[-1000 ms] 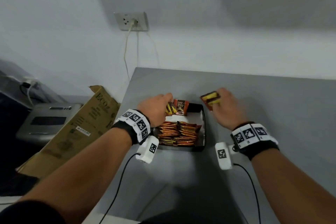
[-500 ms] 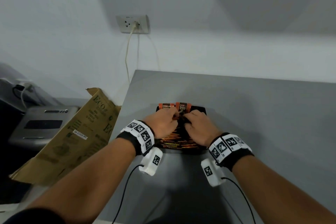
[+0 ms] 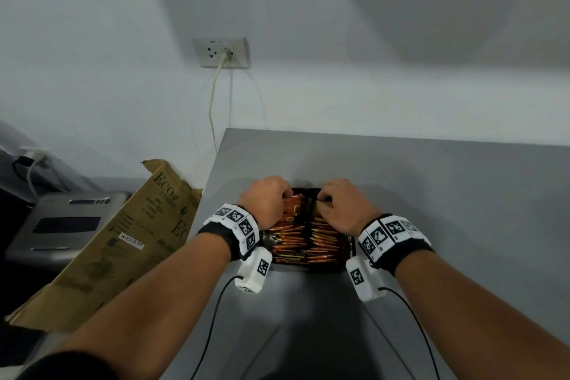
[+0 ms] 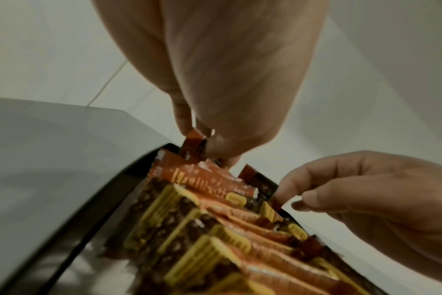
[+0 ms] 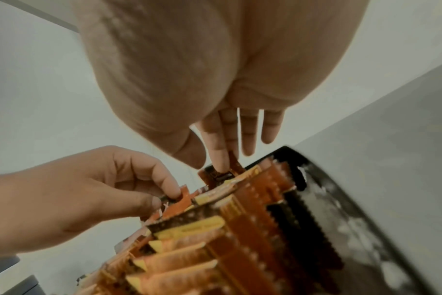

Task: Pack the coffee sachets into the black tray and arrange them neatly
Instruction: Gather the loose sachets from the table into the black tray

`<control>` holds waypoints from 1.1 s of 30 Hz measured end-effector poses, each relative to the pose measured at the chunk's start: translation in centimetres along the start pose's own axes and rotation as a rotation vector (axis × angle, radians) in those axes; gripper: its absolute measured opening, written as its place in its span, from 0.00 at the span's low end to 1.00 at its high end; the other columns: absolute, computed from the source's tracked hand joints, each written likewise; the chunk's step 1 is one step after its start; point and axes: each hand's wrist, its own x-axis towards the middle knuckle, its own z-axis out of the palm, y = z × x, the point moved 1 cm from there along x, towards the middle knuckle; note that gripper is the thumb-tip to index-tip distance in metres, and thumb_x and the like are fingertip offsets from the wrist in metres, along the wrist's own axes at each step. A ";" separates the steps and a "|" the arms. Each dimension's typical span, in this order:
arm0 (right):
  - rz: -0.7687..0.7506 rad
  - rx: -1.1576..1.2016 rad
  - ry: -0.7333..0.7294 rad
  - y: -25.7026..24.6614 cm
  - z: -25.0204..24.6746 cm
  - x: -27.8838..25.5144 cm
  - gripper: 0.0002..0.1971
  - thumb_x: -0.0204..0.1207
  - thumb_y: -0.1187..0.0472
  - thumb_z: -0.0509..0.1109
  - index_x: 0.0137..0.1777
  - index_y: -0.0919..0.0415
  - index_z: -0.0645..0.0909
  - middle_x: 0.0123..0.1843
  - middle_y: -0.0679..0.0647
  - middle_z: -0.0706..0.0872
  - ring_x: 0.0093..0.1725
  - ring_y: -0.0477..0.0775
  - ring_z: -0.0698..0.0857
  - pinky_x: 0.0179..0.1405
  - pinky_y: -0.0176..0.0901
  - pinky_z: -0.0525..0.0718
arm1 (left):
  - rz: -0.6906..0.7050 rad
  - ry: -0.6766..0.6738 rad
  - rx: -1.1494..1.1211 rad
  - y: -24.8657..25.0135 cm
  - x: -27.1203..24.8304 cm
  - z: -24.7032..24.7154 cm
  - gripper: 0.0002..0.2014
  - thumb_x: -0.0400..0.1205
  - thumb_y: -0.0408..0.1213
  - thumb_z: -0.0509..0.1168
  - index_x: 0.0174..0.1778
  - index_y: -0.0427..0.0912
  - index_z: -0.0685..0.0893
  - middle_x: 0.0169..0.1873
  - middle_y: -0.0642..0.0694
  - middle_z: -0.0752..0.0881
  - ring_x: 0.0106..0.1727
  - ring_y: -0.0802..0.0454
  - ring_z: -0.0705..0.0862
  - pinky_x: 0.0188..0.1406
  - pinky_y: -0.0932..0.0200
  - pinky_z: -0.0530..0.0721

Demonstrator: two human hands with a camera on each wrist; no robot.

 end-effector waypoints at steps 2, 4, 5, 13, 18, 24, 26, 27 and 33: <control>-0.009 0.049 0.016 0.6 -0.4 -0.7 0.05 0.77 0.58 0.73 0.45 0.59 0.85 0.48 0.51 0.83 0.49 0.51 0.81 0.51 0.46 0.81 | 0.046 0.002 -0.085 -0.2 -0.6 -0.1 0.14 0.80 0.26 0.61 0.52 0.46 0.88 0.53 0.49 0.86 0.54 0.49 0.84 0.56 0.54 0.84; -0.010 0.060 -0.012 1.2 -0.6 -1.3 0.06 0.74 0.55 0.76 0.44 0.55 0.82 0.45 0.48 0.83 0.46 0.50 0.82 0.47 0.46 0.82 | 0.105 -0.024 -0.149 -0.3 -1.5 -0.2 0.10 0.81 0.30 0.64 0.53 0.45 0.87 0.51 0.51 0.85 0.50 0.53 0.84 0.55 0.53 0.84; -0.008 0.065 -0.039 1.4 -0.6 -1.7 0.10 0.72 0.51 0.77 0.47 0.52 0.80 0.47 0.47 0.83 0.47 0.50 0.82 0.48 0.47 0.83 | 0.123 -0.059 -0.180 -0.3 -1.9 -0.1 0.10 0.80 0.35 0.67 0.55 0.47 0.86 0.50 0.53 0.84 0.49 0.56 0.83 0.53 0.53 0.85; -0.072 -0.079 -0.286 -0.8 1.1 -3.9 0.50 0.50 0.26 0.80 0.70 0.49 0.70 0.64 0.44 0.76 0.61 0.46 0.75 0.68 0.47 0.78 | 0.211 -0.292 0.034 -0.3 -3.9 1.6 0.53 0.54 0.70 0.79 0.74 0.52 0.70 0.70 0.54 0.73 0.71 0.54 0.70 0.74 0.50 0.75; -0.116 -0.166 -0.237 -1.0 2.9 -4.8 0.57 0.55 0.37 0.84 0.81 0.50 0.57 0.74 0.48 0.75 0.72 0.53 0.75 0.77 0.51 0.71 | 0.246 -0.190 0.052 -0.3 -4.4 2.9 0.52 0.55 0.73 0.74 0.75 0.56 0.68 0.62 0.56 0.78 0.58 0.54 0.81 0.61 0.51 0.85; -0.196 -0.222 -0.097 -1.2 3.8 -5.6 0.49 0.66 0.39 0.79 0.83 0.54 0.59 0.75 0.51 0.76 0.72 0.54 0.75 0.77 0.51 0.71 | 0.327 -0.089 0.045 -0.6 -5.2 3.9 0.42 0.63 0.67 0.72 0.71 0.49 0.77 0.61 0.51 0.77 0.61 0.52 0.78 0.63 0.53 0.82; -0.199 -0.233 -0.086 -1.2 4.3 -6.0 0.48 0.68 0.39 0.77 0.84 0.54 0.59 0.76 0.51 0.74 0.73 0.54 0.73 0.78 0.52 0.69 | 0.316 -0.094 0.058 -0.6 -5.5 4.4 0.42 0.63 0.65 0.73 0.72 0.49 0.75 0.65 0.49 0.79 0.68 0.49 0.77 0.70 0.53 0.78; -0.193 -0.231 -0.082 -1.2 4.6 -6.1 0.47 0.69 0.38 0.76 0.84 0.54 0.59 0.77 0.51 0.74 0.73 0.55 0.73 0.78 0.51 0.69 | 0.306 -0.091 0.071 -0.4 -5.6 4.6 0.41 0.64 0.64 0.73 0.71 0.50 0.73 0.63 0.49 0.81 0.66 0.49 0.78 0.69 0.54 0.78; -0.136 -0.138 -0.084 -1.2 4.8 -6.1 0.48 0.67 0.43 0.81 0.83 0.53 0.59 0.78 0.50 0.73 0.75 0.55 0.72 0.79 0.51 0.70 | 0.249 -0.090 0.176 0.2 -5.5 4.7 0.47 0.65 0.64 0.71 0.79 0.50 0.67 0.64 0.49 0.83 0.63 0.48 0.81 0.67 0.51 0.80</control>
